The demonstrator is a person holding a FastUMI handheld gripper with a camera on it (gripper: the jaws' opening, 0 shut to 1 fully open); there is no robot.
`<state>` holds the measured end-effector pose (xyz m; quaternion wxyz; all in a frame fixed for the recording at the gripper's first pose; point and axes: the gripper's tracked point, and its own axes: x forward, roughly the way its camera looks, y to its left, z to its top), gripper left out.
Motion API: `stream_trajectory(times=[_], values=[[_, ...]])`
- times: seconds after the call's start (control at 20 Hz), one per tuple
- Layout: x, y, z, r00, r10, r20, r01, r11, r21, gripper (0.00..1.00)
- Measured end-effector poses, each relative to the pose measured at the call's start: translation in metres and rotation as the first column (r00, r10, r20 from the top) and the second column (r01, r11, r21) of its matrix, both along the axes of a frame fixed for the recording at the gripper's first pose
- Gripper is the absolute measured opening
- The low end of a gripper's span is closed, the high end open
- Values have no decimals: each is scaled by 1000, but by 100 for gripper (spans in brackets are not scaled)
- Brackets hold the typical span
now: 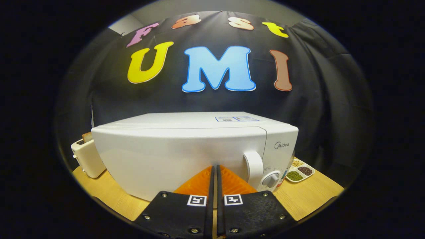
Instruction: Open the microwave, put the food inside, and close the microwave door.
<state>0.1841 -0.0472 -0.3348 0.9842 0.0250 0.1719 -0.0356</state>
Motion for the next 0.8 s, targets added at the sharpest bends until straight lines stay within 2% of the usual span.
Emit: stream_trajectory(times=[0.1,0.25,0.45,0.6,0.8], values=[[-16,7,7,1000,6,-12,-6,998,64,5],[-50,8,42,999,18,30,-19,998,56,5],[-93,30,118,988,95,119,-105,991,82,5],[-120,33,182,972,122,203,-131,991,31,5],[-156,40,250,948,158,277,-171,985,24,5]])
